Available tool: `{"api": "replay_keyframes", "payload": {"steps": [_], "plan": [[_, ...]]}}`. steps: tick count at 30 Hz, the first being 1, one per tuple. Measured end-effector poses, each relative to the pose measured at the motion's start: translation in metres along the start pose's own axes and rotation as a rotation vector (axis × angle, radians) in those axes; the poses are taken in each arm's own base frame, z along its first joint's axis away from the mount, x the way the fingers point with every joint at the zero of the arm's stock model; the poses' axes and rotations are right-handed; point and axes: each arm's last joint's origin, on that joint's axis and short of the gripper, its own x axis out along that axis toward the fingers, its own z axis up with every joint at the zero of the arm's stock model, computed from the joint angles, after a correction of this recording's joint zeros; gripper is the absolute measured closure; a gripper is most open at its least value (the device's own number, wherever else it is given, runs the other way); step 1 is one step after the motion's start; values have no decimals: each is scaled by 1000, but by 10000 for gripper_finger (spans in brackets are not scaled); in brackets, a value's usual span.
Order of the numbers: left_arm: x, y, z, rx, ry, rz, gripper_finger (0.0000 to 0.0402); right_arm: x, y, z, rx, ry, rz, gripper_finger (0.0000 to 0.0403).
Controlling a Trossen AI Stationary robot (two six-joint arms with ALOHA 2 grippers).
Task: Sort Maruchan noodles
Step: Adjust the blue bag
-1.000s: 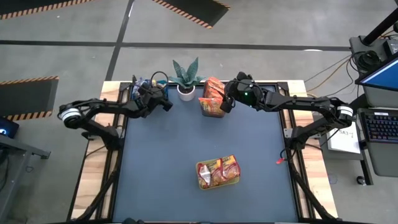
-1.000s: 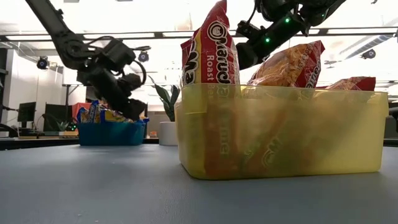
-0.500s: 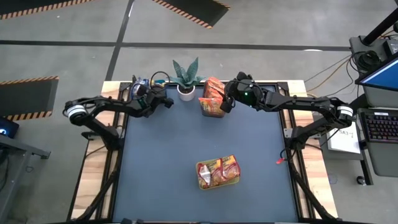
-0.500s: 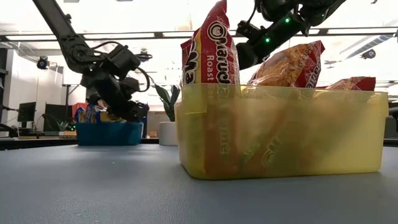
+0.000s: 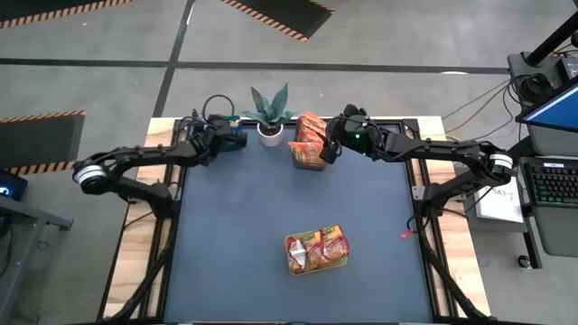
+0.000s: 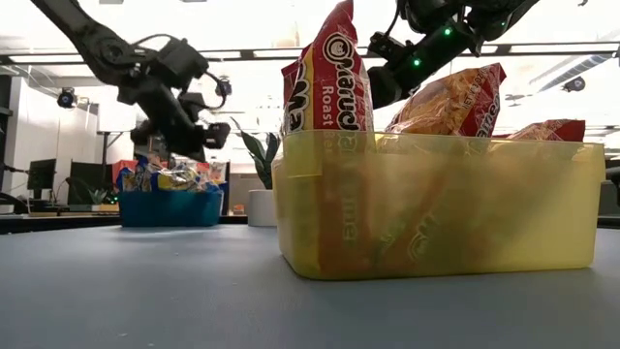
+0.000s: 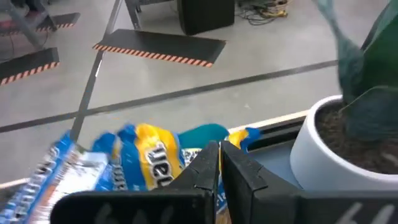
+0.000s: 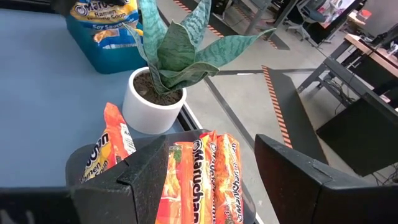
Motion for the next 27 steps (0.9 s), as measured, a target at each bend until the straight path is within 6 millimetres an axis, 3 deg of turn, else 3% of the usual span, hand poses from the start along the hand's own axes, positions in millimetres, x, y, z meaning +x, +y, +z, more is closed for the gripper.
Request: {"api": "replay_keyframes", "payload": {"steps": [5,10,16,22,27], "plan": [[-11,4,6,9,58,-95,399,0,0,0,0,0,0,177],[-9,1,14,-63,106,-67,380,0,0,0,1,0,0,177],[7,-7,34,-17,214,7,307,0,0,0,1,0,0,177],[29,-16,36,35,334,80,219,0,0,0,-10,0,0,177],[44,-23,28,55,416,87,185,0,0,0,-12,0,0,177]]}}
